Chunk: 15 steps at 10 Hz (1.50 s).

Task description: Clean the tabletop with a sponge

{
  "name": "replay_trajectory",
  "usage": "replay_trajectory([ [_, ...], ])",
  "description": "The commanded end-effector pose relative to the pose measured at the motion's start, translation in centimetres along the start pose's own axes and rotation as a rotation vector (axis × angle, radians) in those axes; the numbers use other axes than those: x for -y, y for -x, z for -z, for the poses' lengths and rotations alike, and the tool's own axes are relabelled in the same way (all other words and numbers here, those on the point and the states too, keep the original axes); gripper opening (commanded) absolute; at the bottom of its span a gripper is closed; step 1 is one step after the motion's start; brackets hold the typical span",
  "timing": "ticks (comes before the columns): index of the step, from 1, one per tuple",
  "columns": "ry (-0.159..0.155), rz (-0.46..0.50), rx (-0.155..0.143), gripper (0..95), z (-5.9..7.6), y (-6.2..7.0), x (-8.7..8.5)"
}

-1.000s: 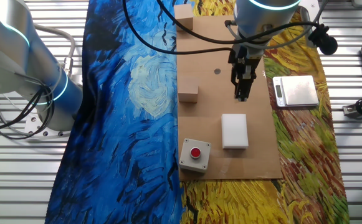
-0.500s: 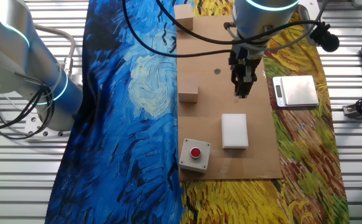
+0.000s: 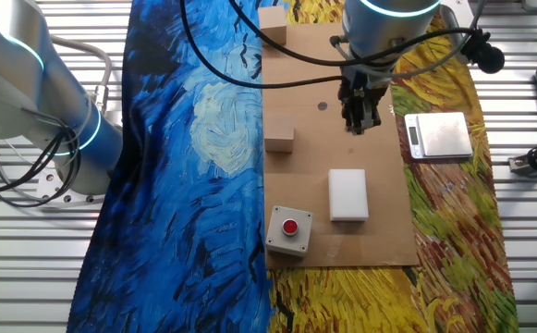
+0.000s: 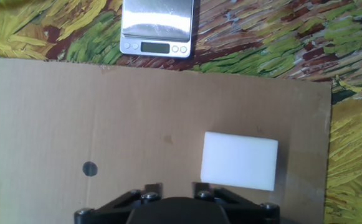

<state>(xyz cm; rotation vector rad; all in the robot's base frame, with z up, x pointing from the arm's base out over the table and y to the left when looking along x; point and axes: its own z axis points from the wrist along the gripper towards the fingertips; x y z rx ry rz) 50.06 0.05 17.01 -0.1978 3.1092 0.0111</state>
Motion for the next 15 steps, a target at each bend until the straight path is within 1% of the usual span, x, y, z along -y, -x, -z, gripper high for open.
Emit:
replay_trajectory([
  [1,0.002,0.003,0.004,0.0,0.05,-0.08,0.01],
  [3,0.006,0.006,0.007,0.0,0.05,-0.08,0.01],
  [7,-0.010,-0.005,0.000,0.0,0.07,-0.05,0.01],
  [12,-0.012,-0.078,0.010,0.0,0.14,-0.02,-0.02],
  [14,-0.010,-0.117,0.010,0.0,0.35,0.39,-0.07],
  [15,-0.010,-0.118,0.010,0.0,0.40,0.41,-0.02],
])
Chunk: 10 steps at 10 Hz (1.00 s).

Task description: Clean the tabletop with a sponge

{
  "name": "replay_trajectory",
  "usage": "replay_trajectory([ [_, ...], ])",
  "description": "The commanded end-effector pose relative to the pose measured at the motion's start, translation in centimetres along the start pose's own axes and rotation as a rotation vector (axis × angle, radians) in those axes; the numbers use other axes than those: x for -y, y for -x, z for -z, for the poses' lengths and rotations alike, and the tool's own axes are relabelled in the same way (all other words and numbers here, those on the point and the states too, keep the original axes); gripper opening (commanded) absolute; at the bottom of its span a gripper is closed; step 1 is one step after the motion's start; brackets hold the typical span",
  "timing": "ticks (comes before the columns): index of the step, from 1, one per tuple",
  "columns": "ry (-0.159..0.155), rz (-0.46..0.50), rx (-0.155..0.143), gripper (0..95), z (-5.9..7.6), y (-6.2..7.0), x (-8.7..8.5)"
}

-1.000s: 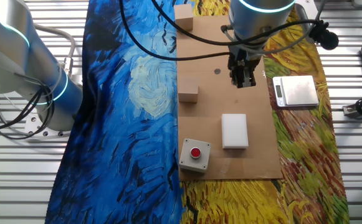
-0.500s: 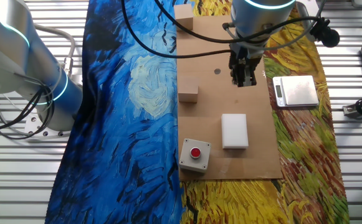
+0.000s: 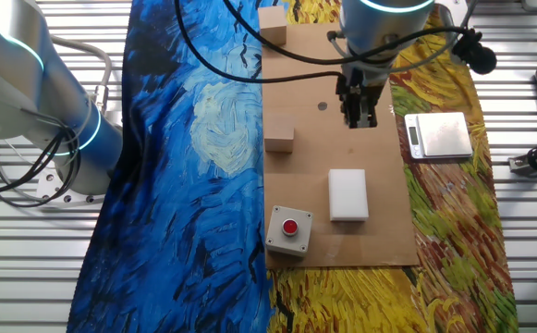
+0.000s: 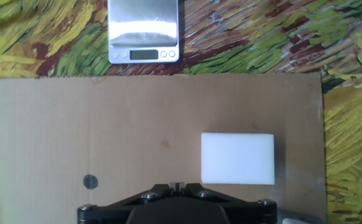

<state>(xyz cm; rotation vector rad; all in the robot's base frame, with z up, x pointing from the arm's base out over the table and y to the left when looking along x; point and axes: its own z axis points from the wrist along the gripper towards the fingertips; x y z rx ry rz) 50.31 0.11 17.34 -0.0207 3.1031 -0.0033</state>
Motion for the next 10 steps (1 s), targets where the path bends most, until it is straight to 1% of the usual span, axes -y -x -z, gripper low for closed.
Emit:
replay_trajectory([
  [1,0.004,-0.003,-0.002,0.0,0.14,0.22,0.03],
  [5,0.007,0.013,-0.004,0.0,0.41,0.59,-0.11],
  [8,0.008,0.012,-0.020,0.0,0.33,0.62,-0.08],
  [10,0.004,0.036,-0.016,0.0,0.25,0.58,-0.04],
])
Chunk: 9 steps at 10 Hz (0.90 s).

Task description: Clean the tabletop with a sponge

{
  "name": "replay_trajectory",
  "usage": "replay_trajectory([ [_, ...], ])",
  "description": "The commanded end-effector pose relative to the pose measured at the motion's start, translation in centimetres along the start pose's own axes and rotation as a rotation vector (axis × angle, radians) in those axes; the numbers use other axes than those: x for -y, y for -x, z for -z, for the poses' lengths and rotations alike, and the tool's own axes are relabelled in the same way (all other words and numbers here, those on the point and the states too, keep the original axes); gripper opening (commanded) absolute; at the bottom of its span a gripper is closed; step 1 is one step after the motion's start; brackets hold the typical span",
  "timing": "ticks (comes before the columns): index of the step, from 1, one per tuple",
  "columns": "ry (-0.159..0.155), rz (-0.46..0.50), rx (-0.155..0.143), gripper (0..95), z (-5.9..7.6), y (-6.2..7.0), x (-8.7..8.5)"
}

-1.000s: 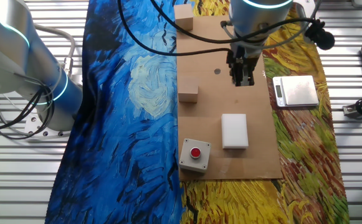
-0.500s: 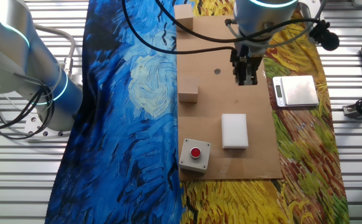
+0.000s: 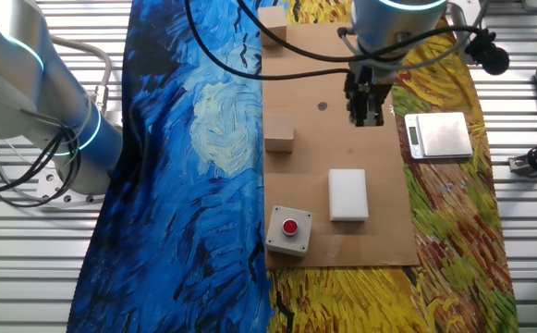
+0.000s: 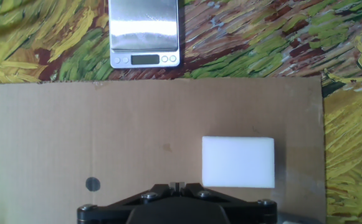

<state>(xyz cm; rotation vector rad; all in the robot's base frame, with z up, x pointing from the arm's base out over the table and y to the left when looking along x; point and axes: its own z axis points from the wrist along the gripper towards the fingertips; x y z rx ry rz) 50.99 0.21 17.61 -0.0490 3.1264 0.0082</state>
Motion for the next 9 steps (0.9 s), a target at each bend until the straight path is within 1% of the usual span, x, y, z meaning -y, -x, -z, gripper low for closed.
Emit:
replay_trajectory([
  [1,-0.006,0.030,0.013,0.0,-0.2,-0.1,0.2],
  [2,-0.002,0.057,0.023,0.0,-1.1,0.1,1.5],
  [3,0.003,0.091,0.026,0.0,-2.5,0.3,3.6],
  [4,0.002,0.111,0.025,0.0,-4.2,0.6,5.1],
  [5,-0.005,0.113,0.024,0.0,-5.4,0.9,5.4],
  [6,-0.002,0.101,0.024,0.0,-6.4,1.4,5.6],
  [7,-0.002,0.096,0.022,0.0,-6.9,1.7,5.8],
  [9,-0.002,0.101,0.020,0.0,-7.1,1.7,5.8],
])
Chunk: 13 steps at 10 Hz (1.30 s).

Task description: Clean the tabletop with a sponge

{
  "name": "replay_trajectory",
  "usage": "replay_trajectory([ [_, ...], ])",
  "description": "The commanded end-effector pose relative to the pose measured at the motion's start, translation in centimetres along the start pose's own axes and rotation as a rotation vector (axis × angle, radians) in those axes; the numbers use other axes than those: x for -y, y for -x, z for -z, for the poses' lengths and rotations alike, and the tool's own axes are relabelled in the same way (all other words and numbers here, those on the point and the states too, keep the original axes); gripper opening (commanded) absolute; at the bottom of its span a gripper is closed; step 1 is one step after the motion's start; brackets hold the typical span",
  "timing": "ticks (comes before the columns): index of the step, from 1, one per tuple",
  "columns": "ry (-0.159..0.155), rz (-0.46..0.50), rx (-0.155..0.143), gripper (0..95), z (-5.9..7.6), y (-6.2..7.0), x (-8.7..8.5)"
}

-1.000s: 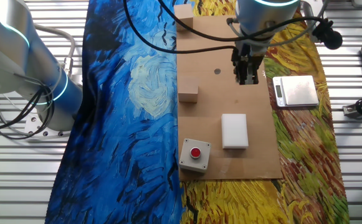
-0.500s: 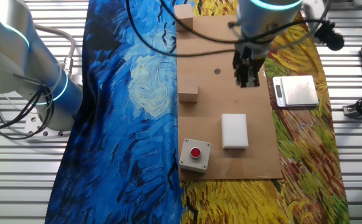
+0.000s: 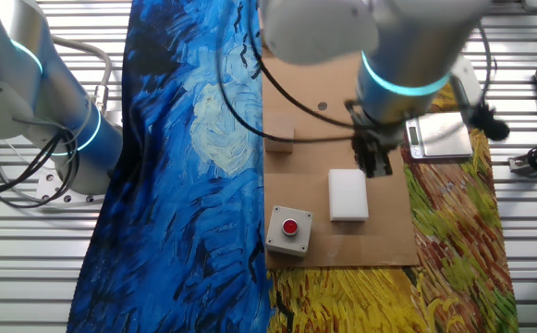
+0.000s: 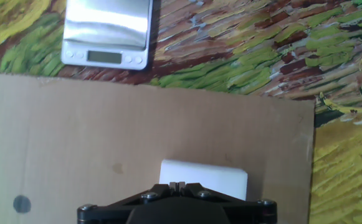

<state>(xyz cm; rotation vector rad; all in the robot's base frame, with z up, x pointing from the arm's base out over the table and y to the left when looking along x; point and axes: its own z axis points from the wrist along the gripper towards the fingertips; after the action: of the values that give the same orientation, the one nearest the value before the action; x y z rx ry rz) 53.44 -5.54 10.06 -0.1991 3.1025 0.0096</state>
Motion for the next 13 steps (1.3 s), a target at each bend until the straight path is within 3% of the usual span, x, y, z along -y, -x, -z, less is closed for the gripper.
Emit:
replay_trajectory([
  [1,-0.004,0.005,0.001,0.0,0.5,-0.4,-0.1],
  [5,0.001,0.020,0.003,0.0,0.4,-2.3,1.2],
  [8,0.003,0.029,0.010,0.0,-0.8,-3.2,1.8],
  [13,0.005,0.030,0.008,0.0,-2.5,-3.3,2.2],
])
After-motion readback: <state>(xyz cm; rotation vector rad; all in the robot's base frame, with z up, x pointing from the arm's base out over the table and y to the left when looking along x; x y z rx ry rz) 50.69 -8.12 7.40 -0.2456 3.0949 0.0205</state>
